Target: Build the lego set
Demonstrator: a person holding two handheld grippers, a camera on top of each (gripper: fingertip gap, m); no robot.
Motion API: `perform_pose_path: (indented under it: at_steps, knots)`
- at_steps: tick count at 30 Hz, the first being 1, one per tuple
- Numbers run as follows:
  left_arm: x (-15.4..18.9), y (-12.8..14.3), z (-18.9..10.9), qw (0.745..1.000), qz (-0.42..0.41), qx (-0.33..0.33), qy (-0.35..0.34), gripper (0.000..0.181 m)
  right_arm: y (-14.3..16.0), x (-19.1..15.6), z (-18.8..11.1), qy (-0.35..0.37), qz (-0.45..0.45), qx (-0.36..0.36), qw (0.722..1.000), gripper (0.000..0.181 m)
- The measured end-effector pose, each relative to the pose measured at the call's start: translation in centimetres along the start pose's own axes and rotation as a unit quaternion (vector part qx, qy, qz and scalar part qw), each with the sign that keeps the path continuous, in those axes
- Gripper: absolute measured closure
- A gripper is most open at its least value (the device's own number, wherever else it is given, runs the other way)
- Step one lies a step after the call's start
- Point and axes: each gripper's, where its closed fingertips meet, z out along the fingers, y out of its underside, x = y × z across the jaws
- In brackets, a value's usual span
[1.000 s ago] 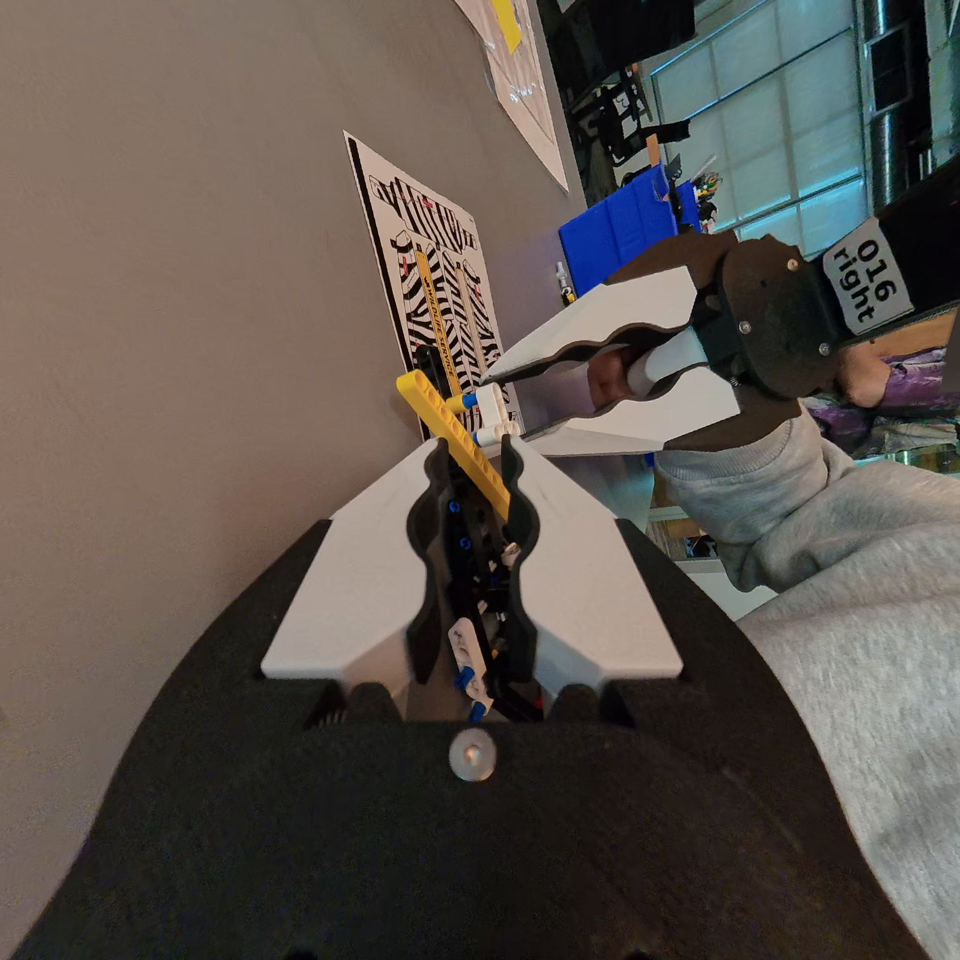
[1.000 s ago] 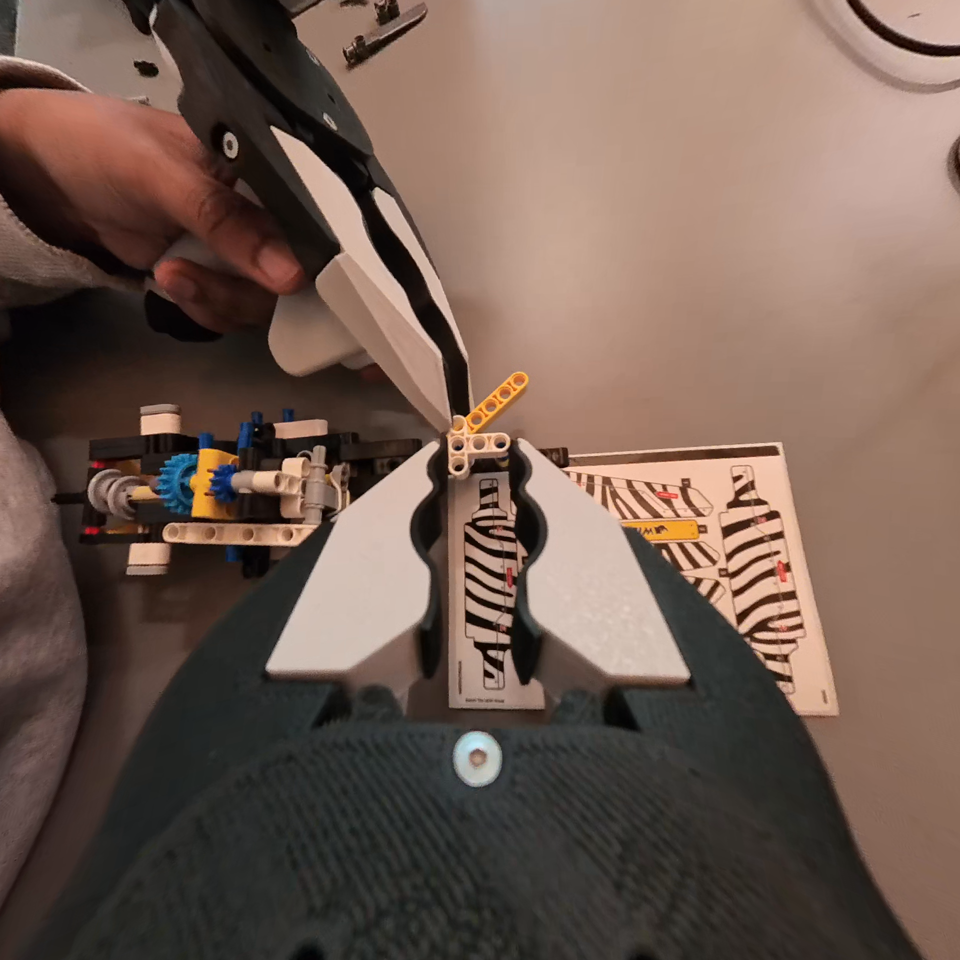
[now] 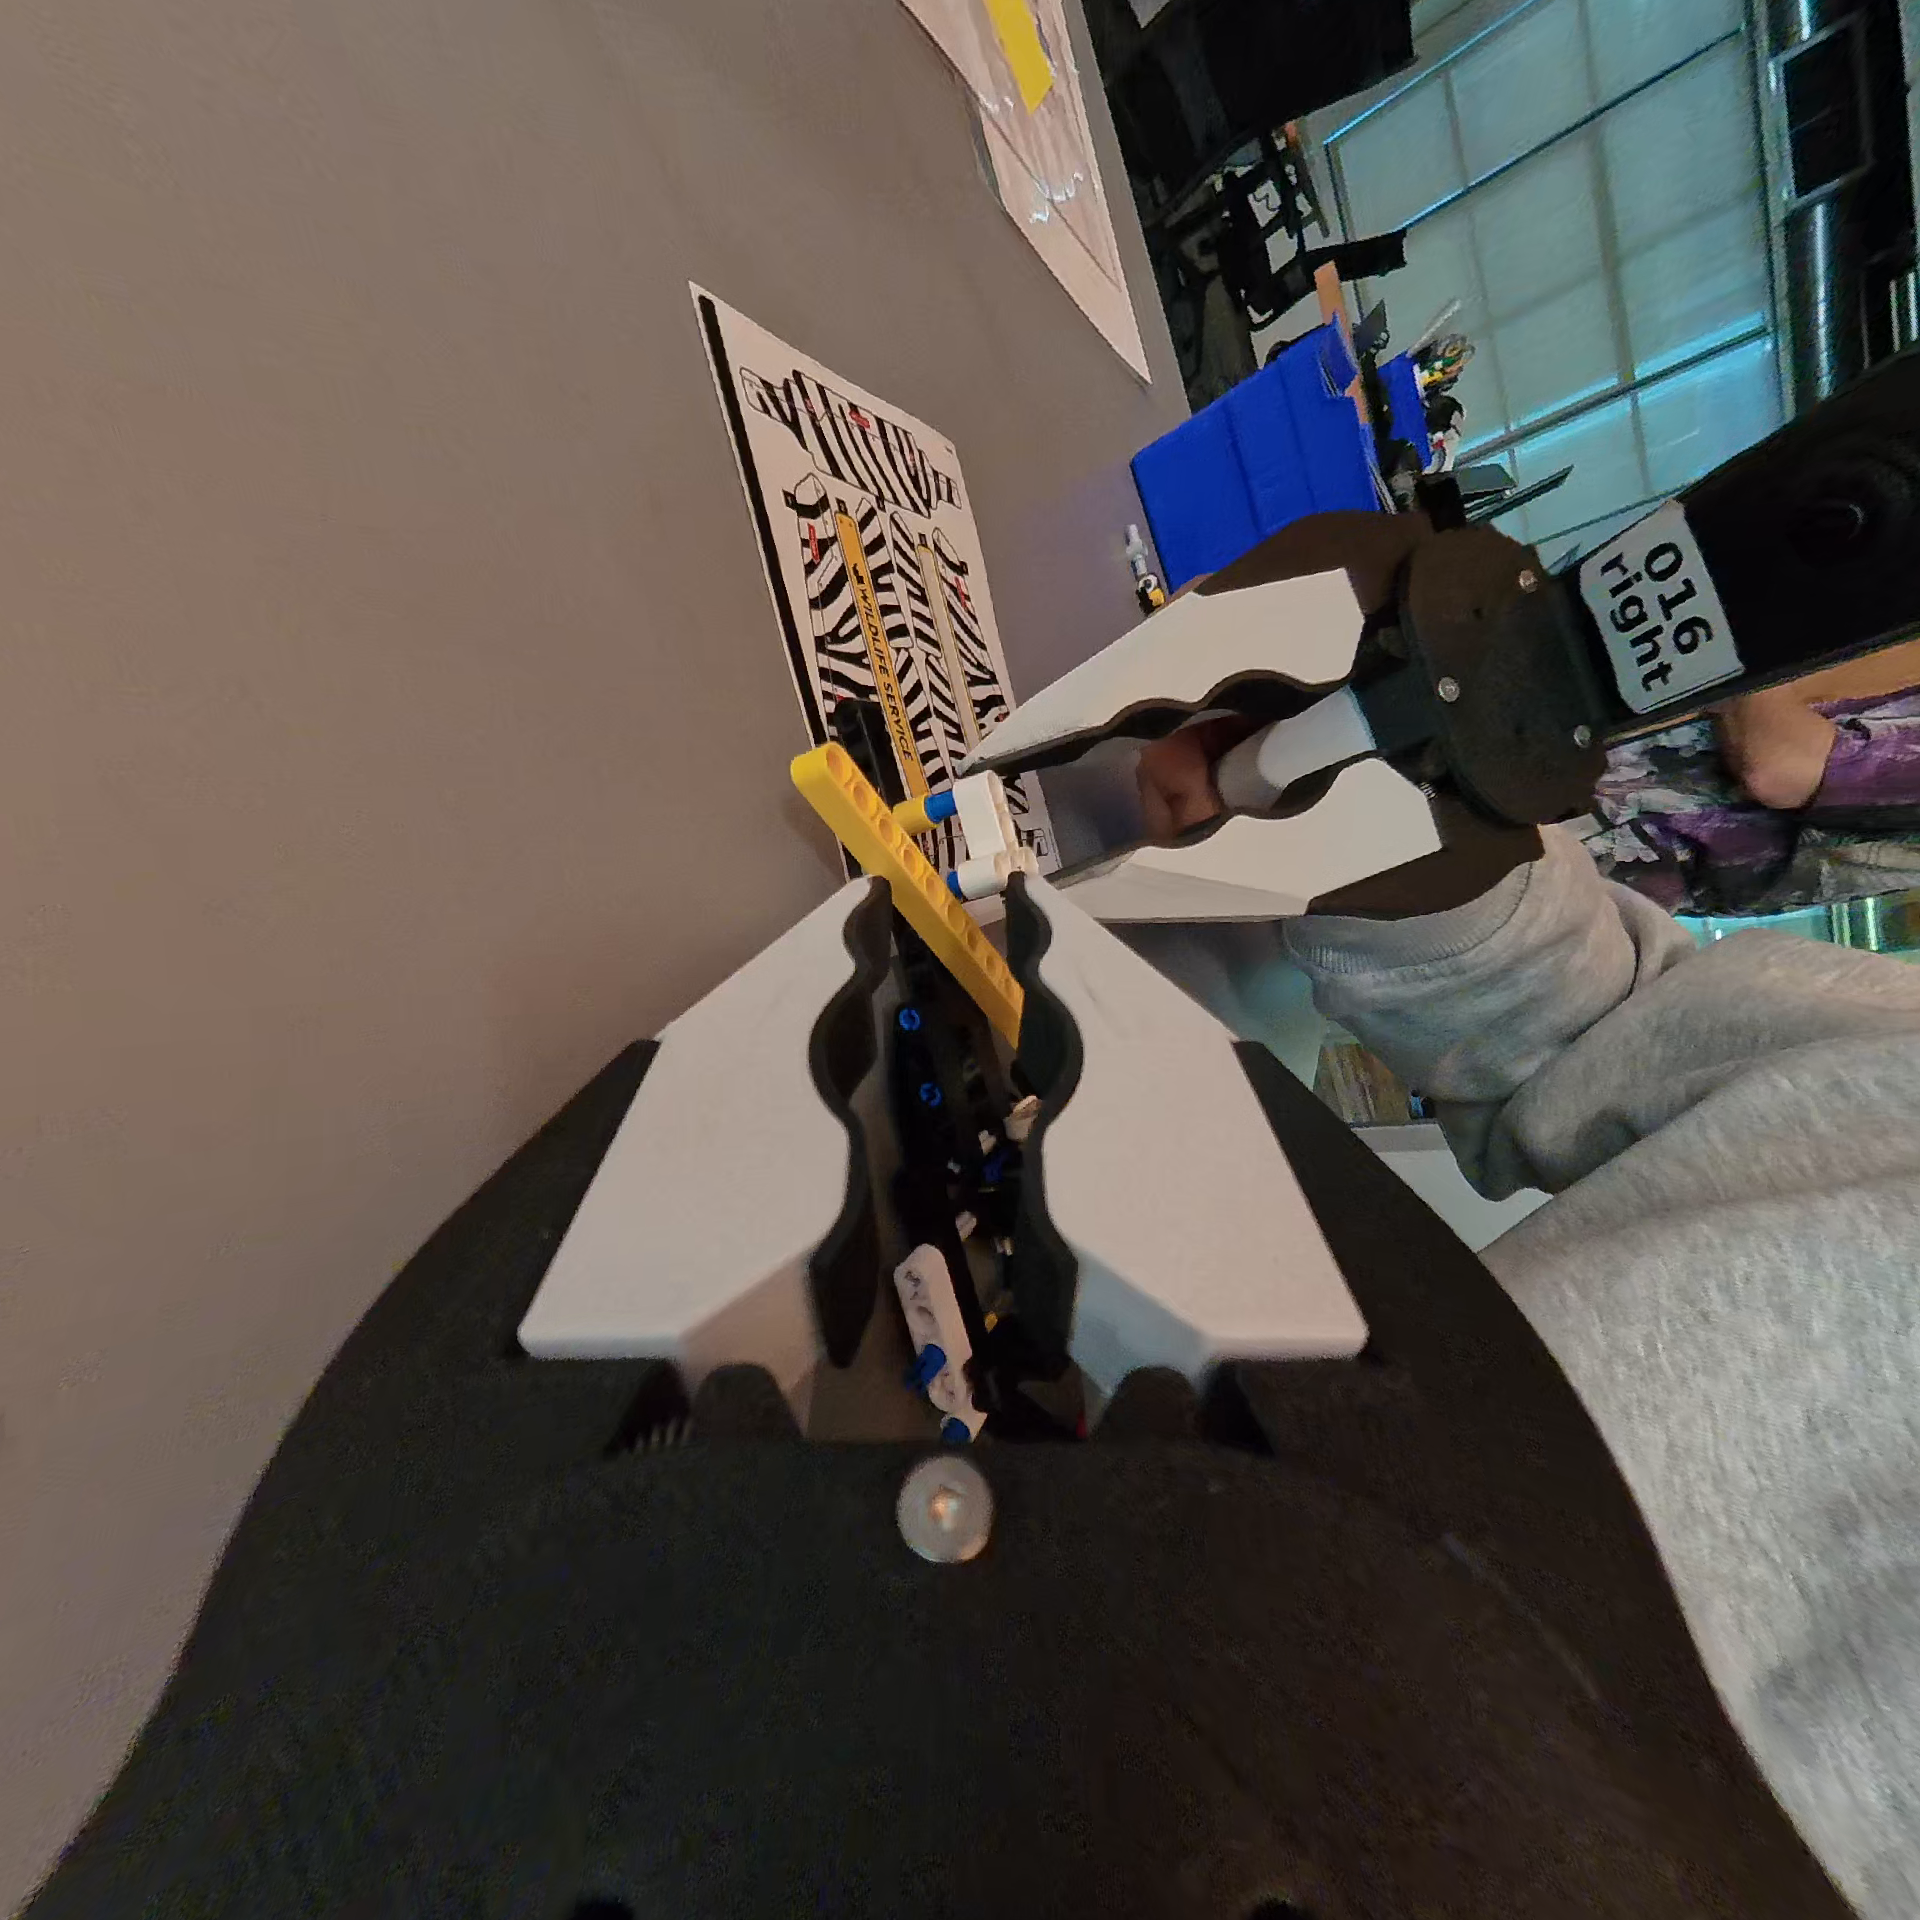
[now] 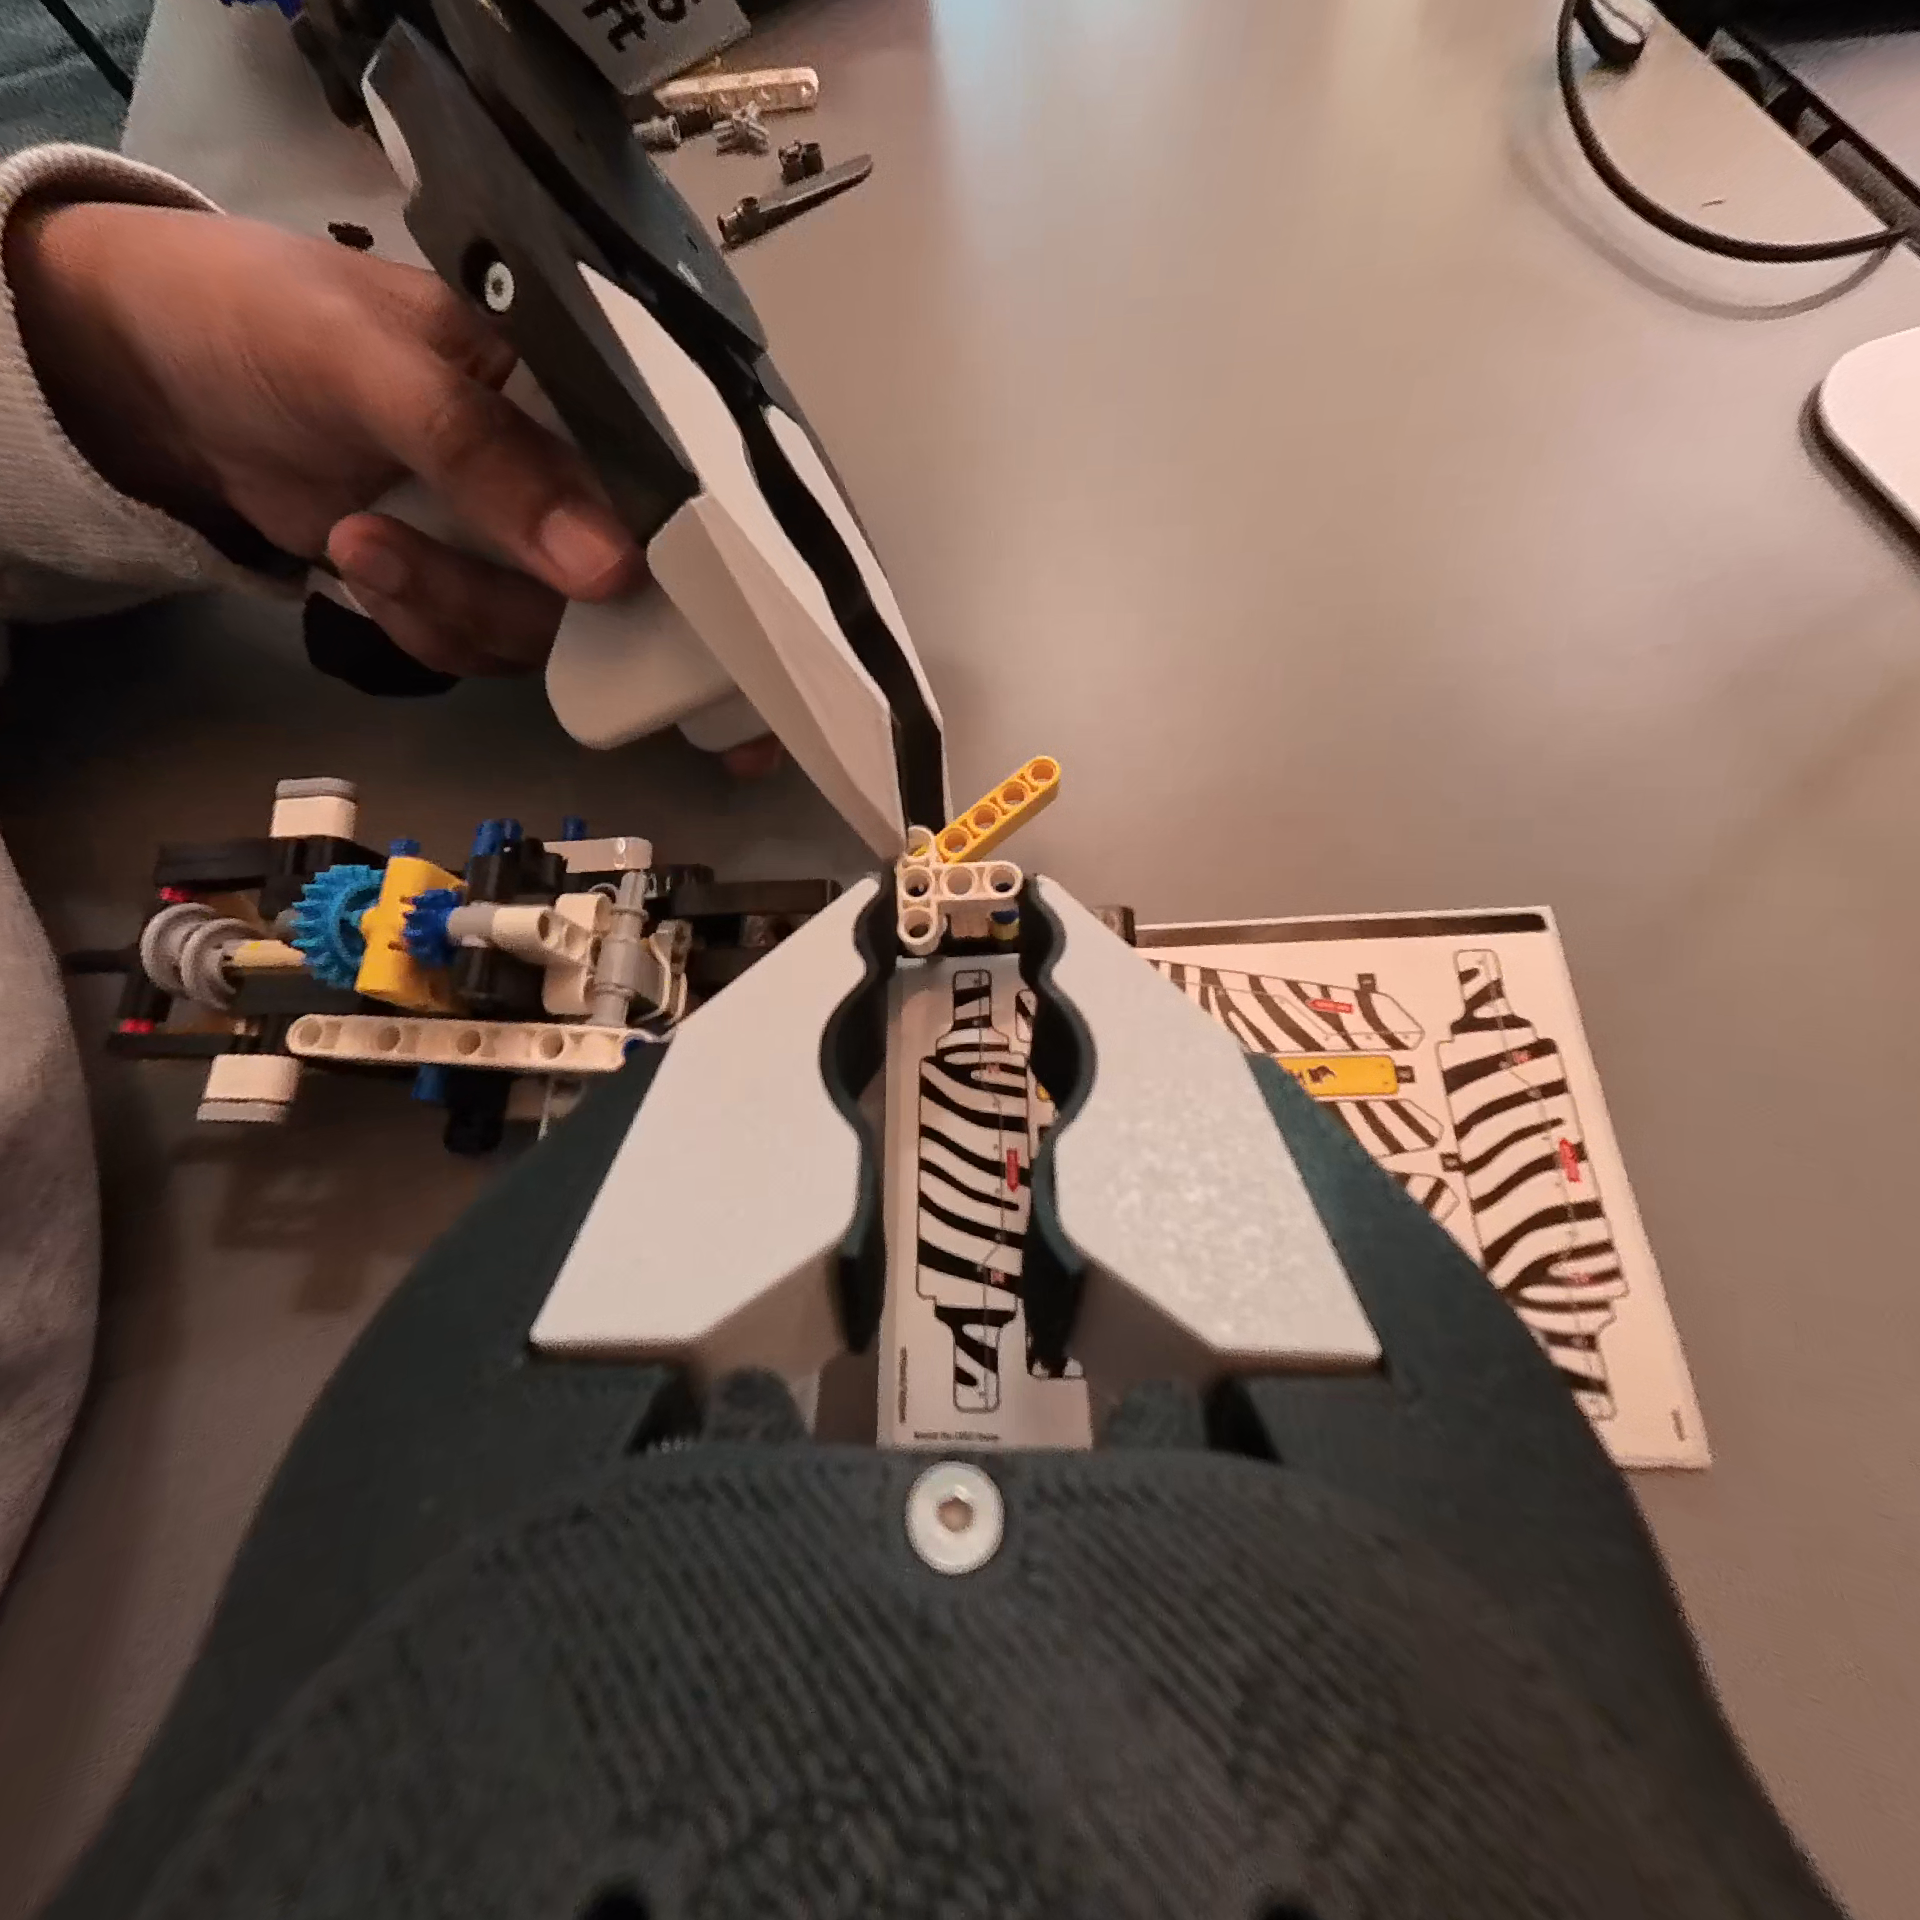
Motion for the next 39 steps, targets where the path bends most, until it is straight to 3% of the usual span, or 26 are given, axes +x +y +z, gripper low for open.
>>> perform_pose_path:
  at_steps: [10,24,33,39]
  knots:
    - [-0.1,0.0,0.0,1.000,-0.003,-0.002,0.000,0.162,0.0,0.0,0.1,-0.007,-0.001,-0.014,1.000,0.158]
    - [-0.5,0.2,1.1,0.998,-0.005,-0.061,-0.030,0.145,0.0,-0.1,0.1,0.018,-0.028,-0.019,0.999,0.159]
    - [-0.3,0.3,1.1,0.997,-0.048,-0.059,0.002,0.149,0.0,0.0,0.3,0.014,0.004,-0.040,0.999,0.159]
    - [-0.1,0.0,0.8,0.995,-0.068,-0.058,0.032,0.155,-0.1,0.0,0.4,0.008,0.008,-0.100,0.995,0.159]
